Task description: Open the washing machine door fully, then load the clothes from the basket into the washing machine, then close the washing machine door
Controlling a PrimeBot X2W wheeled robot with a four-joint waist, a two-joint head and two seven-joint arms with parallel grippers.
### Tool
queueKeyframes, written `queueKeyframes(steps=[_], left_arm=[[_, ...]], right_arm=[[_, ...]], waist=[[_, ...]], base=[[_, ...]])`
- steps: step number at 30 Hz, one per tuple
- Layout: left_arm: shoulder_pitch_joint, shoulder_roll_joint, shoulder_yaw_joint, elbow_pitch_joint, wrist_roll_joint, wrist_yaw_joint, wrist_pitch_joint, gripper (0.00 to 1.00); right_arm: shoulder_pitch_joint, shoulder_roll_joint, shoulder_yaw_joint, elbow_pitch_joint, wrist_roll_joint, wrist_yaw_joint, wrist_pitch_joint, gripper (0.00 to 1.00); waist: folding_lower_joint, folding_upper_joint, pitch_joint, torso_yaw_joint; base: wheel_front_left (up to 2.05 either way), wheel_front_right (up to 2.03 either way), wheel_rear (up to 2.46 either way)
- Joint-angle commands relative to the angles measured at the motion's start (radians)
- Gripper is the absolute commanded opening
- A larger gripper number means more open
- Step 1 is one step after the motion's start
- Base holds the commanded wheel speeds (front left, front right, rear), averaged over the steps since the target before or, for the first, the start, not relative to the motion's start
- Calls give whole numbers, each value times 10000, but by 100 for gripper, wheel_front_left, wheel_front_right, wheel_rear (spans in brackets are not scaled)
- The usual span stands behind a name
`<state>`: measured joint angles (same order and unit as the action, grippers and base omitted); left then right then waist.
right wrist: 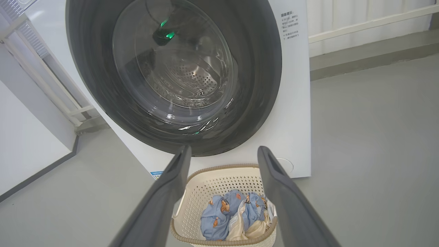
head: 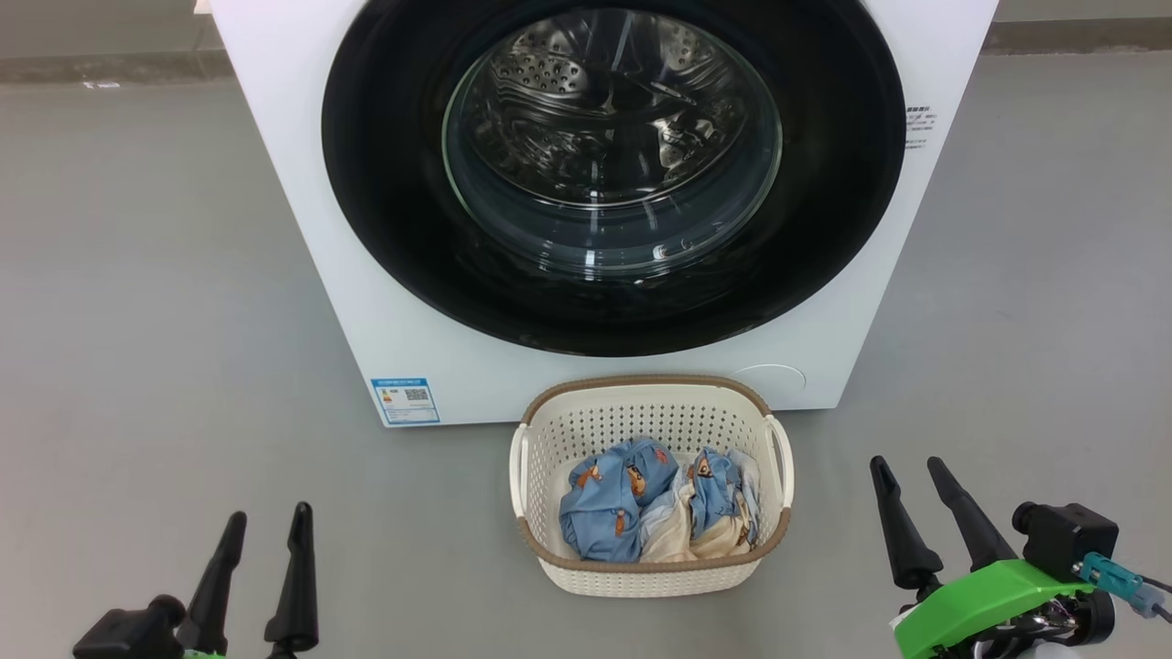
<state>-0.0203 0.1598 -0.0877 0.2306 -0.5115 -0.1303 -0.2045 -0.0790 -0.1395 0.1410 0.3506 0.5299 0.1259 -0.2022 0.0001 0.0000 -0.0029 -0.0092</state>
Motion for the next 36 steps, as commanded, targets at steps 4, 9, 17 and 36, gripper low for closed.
queueKeyframes(steps=[4,9,17,36], left_arm=[[-218,284,213,-263,540,-3,-243,100],[-217,363,158,-200,983,-4,-390,100],[-233,469,112,8,1473,-4,-573,100],[-400,400,492,693,1291,-4,-573,100]], right_arm=[[-481,-196,276,-196,-611,44,-264,100],[-467,-209,293,-219,-1118,46,-412,100],[-348,-179,212,-280,-1758,48,-596,100],[-5,86,-492,-457,-1880,48,-596,100]], waist=[[0,0,-8,-16],[0,0,-22,-50],[0,0,-18,-117],[0,0,36,-290]], base=[[0,0,0],[0,0,0],[0,0,0],[0,0,0]])
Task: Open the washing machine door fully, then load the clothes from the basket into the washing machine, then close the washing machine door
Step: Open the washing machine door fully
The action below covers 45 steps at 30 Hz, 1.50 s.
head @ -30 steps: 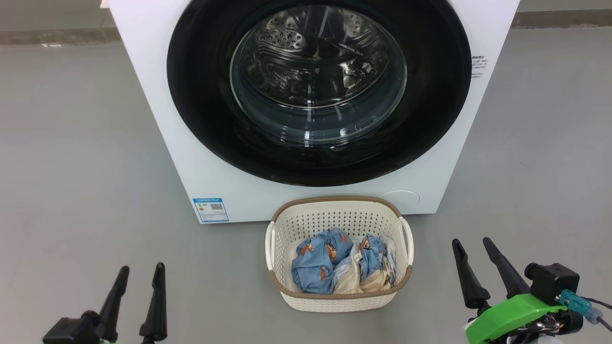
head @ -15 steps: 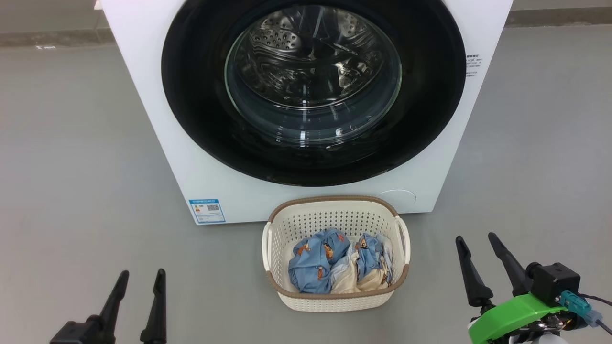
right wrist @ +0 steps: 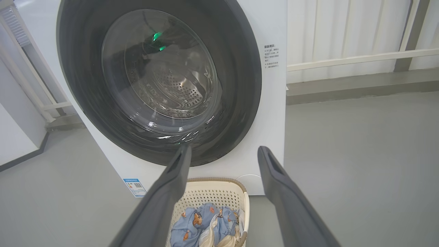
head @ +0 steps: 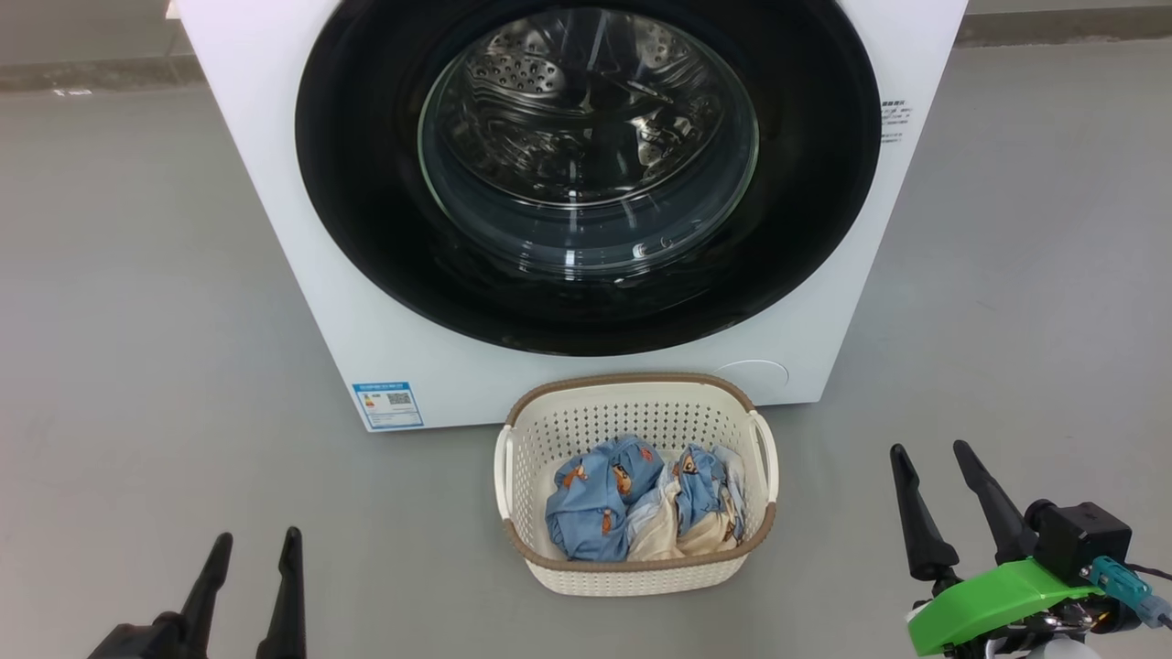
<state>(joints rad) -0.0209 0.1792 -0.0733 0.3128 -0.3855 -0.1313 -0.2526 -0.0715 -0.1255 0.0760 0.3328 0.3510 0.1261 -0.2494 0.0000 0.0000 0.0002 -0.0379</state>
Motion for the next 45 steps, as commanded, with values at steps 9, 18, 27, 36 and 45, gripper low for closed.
queueKeyframes(steps=[9,18,27,36,45], left_arm=[[-603,190,451,-36,385,6,-91,100],[-748,249,567,-12,310,6,-91,100],[-902,326,572,-30,227,6,-91,100],[-965,168,601,-500,-193,6,-91,100],[-795,310,447,-669,-294,6,-92,100]], right_arm=[[-118,24,88,-331,-106,46,-124,100],[-197,101,65,-396,-110,46,-124,100],[-350,189,45,-416,-140,46,-124,100],[-384,223,-15,-413,-150,46,-124,100],[-381,234,-50,-433,-124,46,-124,100]], waist=[[0,0,86,-4],[0,0,327,-35],[0,0,527,-59],[0,0,550,-90],[0,0,525,-75]], base=[[28,28,-57],[98,98,-196],[123,123,-246],[122,121,-243],[76,76,-152]])
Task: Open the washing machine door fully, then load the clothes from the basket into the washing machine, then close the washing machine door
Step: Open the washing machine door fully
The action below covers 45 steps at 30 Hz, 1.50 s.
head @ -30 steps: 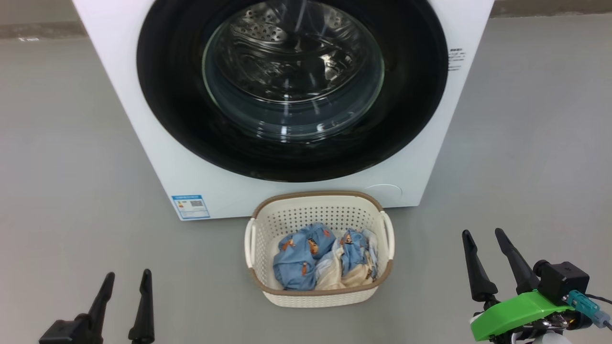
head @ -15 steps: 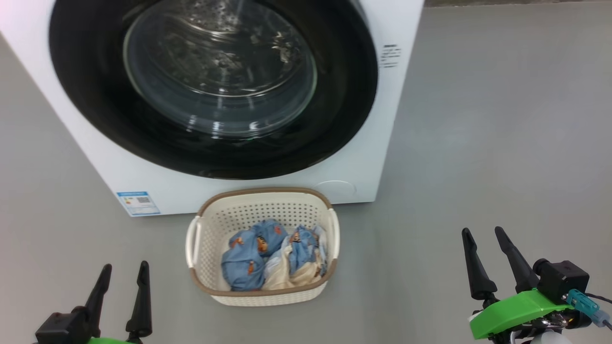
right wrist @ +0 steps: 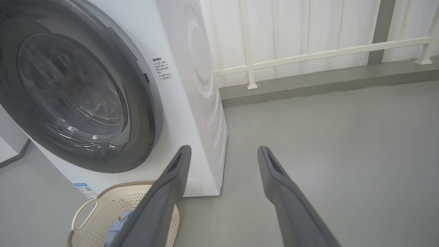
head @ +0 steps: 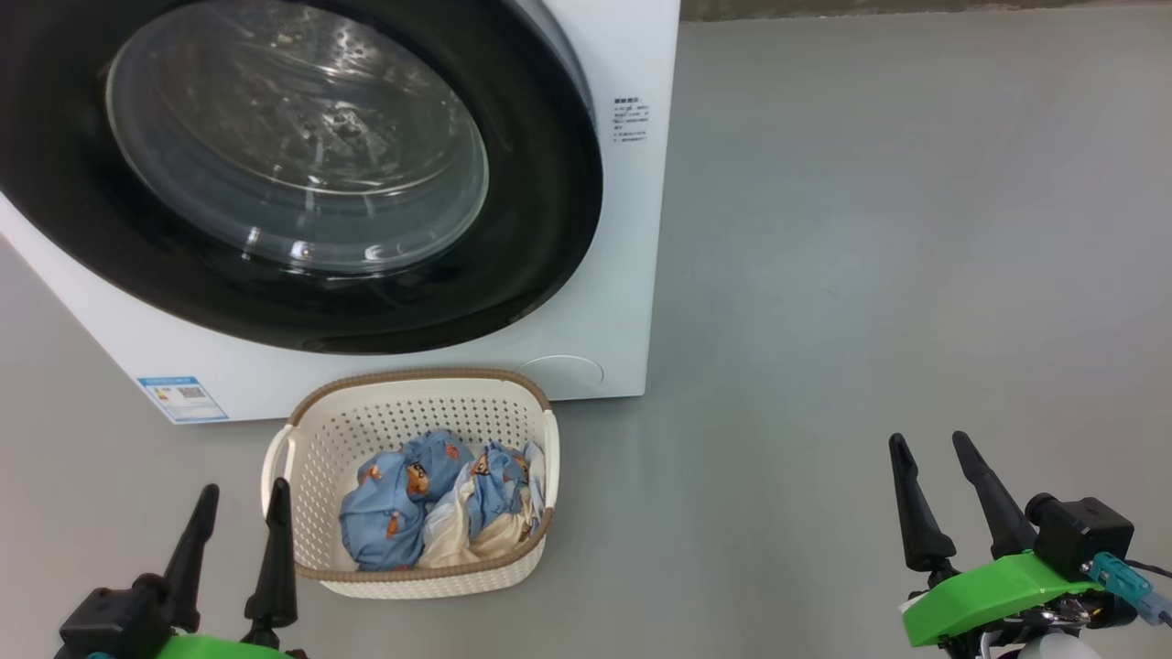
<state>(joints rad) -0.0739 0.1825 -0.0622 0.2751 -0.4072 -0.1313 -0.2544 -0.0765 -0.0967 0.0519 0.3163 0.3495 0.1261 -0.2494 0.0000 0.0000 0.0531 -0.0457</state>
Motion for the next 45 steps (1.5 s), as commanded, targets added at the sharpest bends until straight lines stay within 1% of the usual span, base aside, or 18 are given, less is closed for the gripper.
queueKeyframes(steps=[1,11,14,15,16,17,21,25,28,32,35,38,43,44,45], left_arm=[[-246,271,306,-281,-88,6,-74,100],[-129,171,142,-184,-207,6,-74,100],[-71,103,139,-171,-261,6,-74,100],[-42,68,141,-168,-280,6,-74,100],[-13,32,144,-168,-295,6,-74,100],[15,-3,145,-168,-304,6,-74,100],[74,-124,167,-206,-332,6,-74,100],[-3,-193,125,-249,-353,6,-74,100],[-161,-218,76,-284,-401,6,-74,100],[-396,-266,-2,-313,-471,6,-74,100],[-590,-312,-70,-350,-520,6,-74,100],[-791,-353,-140,-373,-570,6,-74,100],[-1150,-434,-278,-381,-676,6,-74,100],[-1150,-434,-278,-381,-676,6,-74,100],[-1225,-453,-299,-388,-698,6,-74,100]], right_arm=[[-327,-53,208,-260,-104,46,-124,100],[-392,-76,392,-188,-39,46,-124,100],[-487,-49,467,-200,168,46,-124,100],[-521,-34,488,-206,288,46,-124,76],[-562,-14,508,-218,445,46,-124,27],[-611,11,522,-241,642,46,-124,0],[-957,120,467,-566,1685,46,-124,0],[-1446,170,528,-1284,3070,46,-124,0],[-1881,125,635,-1689,4311,46,-124,0],[-2574,-24,821,-1894,6184,46,-124,0],[-3158,-273,919,-2008,7552,46,-124,0],[-3782,-616,1018,-2078,8682,46,-124,0],[-4845,-1405,1616,-1978,10086,46,-110,0],[-4845,-1405,1616,-1978,10086,46,-110,0],[-5080,-1578,1769,-1945,10390,46,-73,0]], waist=[[0,0,-10,8],[0,0,-107,118],[0,0,-125,158],[0,0,-126,174],[0,0,-123,191],[0,0,-115,209],[0,0,-5,270],[0,0,204,354],[0,0,439,432],[0,0,757,571],[0,0,1041,711],[0,0,1361,871],[0,0,1928,1163],[0,0,1928,1163],[0,0,2045,1220]], base=[[42,42,-84],[9,9,-18],[0,0,0],[0,0,0],[0,0,0],[0,0,0],[0,0,0],[0,0,0],[0,0,0],[0,0,0],[0,0,0],[0,0,0],[0,0,0],[0,0,0],[0,0,0]])
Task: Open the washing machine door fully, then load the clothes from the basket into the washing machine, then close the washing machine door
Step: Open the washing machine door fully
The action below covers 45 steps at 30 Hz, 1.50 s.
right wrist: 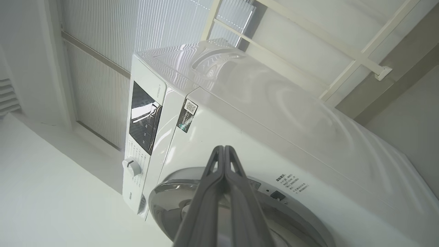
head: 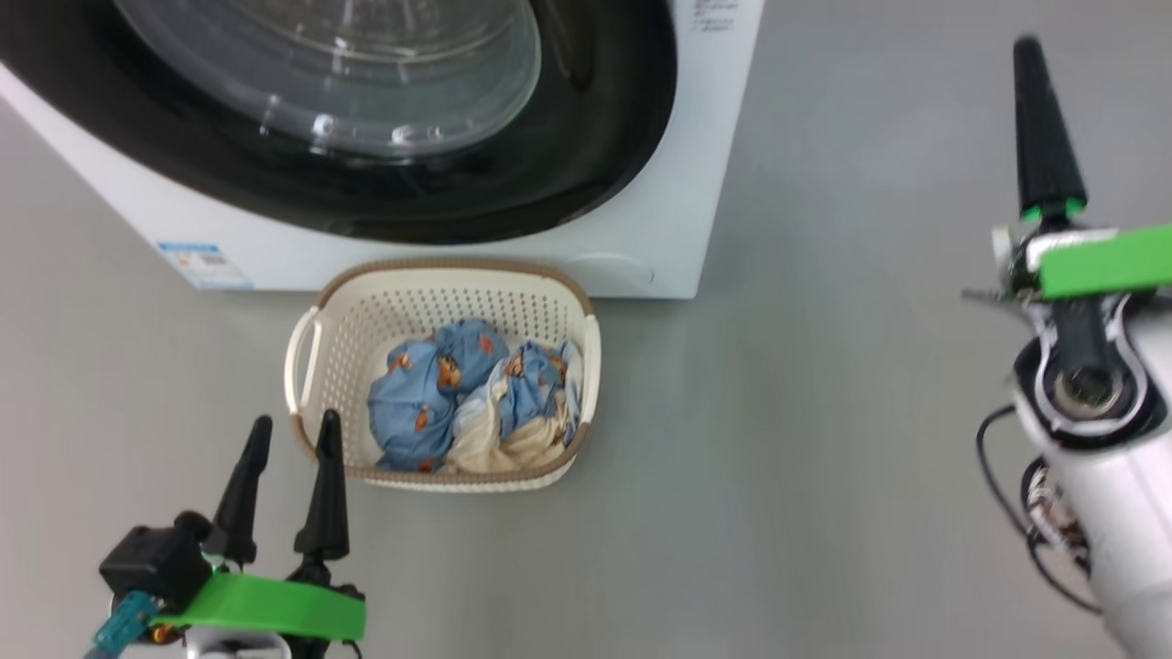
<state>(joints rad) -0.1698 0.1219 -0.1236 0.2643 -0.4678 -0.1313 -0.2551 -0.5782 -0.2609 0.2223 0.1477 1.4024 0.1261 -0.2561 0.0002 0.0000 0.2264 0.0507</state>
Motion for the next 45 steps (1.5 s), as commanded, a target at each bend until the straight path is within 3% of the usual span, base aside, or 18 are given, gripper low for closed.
queueKeyframes(steps=[1,8,17,21,34,45], left_arm=[[-340,136,287,-285,-109,6,-67,100],[-891,45,31,-335,-213,6,-67,100],[-1359,-28,-247,-327,-318,6,-67,100],[-1608,-79,-417,-313,-364,6,-67,100],[-2165,-279,-823,-308,-529,6,-67,100],[-2375,-448,-957,-351,-640,6,-67,100]], right_arm=[[-284,-91,172,-218,150,46,46,0],[-1755,-986,459,102,1861,46,1805,0],[-3014,-1158,41,1118,2883,46,4399,0],[-3728,-1116,-336,1574,2871,46,4920,0],[-5396,-915,-68,2723,2780,46,7541,0],[-6183,-741,-101,3170,2379,46,7909,0]], waist=[[-2,0,419,315],[-2,0,1178,811],[-2,0,1961,1268],[-2,0,2373,1465],[-2,0,3191,1995],[-2,0,3569,2244]], base=[[0,0,0],[0,0,0],[0,0,0],[0,0,0],[0,0,0],[0,0,0]])
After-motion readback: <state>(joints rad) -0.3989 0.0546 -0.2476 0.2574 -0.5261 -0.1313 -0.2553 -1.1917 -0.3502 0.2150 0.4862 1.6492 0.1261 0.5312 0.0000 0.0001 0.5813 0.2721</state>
